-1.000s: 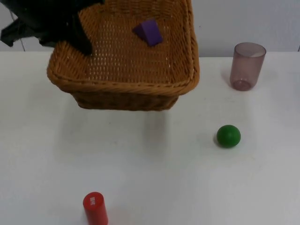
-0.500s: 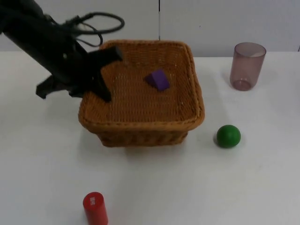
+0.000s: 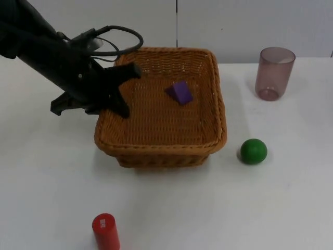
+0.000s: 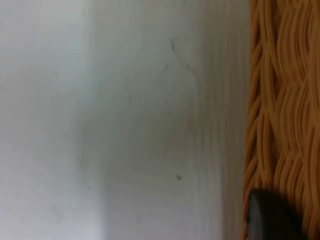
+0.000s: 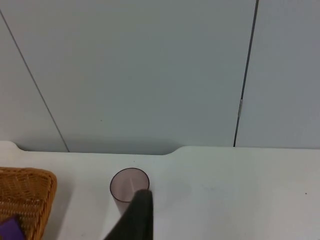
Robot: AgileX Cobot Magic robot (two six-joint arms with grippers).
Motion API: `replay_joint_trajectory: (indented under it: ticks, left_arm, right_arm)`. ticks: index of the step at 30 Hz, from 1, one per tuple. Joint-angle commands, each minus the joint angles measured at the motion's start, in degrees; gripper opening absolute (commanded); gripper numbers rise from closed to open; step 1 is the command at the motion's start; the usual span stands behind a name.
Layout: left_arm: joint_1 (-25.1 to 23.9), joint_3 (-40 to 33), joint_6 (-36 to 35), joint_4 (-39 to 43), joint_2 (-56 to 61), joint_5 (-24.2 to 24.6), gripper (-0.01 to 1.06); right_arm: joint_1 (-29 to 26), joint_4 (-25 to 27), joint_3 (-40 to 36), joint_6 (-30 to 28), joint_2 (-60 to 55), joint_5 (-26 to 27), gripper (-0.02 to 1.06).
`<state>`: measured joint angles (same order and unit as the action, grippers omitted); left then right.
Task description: Pick up the basket with the left hand and place the triangular block into the basket with the right hand.
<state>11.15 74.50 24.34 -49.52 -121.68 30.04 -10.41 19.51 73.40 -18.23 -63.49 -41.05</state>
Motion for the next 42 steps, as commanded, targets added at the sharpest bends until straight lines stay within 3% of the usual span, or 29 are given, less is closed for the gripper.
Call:
replay_joint_trajectory:
  ticks: [1, 8, 35, 37, 39, 40, 42]
  left_arm:
    - [0.2, 0.1, 1.2, -4.0, 0.0, -1.1, 0.0]
    - [0.2, 0.1, 5.4, -9.2, -1.4, 0.6, 0.0]
    - [0.2, 0.1, 8.1, -10.3, -3.6, 0.1, 0.0]
    - [0.3, 0.1, 7.2, -10.0, -3.6, 0.1, 0.05]
    - [0.3, 0.1, 7.2, -9.9, -3.6, -0.1, 0.18]
    - [0.3, 0.1, 7.2, -9.9, -3.6, -0.1, 0.18]
    - [0.3, 0.1, 7.2, -9.9, -3.6, -0.1, 0.37]
  right_arm:
    - [-0.2, 0.2, 0.0, -0.9, 0.4, 0.6, 0.93]
    - [-0.2, 0.2, 0.0, -0.9, 0.4, 0.6, 0.93]
    - [-0.2, 0.3, 0.2, -1.8, 1.9, 0.2, 0.93]
    - [-0.2, 0.3, 0.2, -1.8, 1.9, 0.2, 0.93]
    - [-0.2, 0.3, 0.2, -1.8, 1.9, 0.2, 0.93]
    - [-0.2, 0.3, 0.2, -1.8, 1.9, 0.2, 0.93]
    - [-0.2, 0.3, 0.2, -1.8, 1.9, 0.2, 0.93]
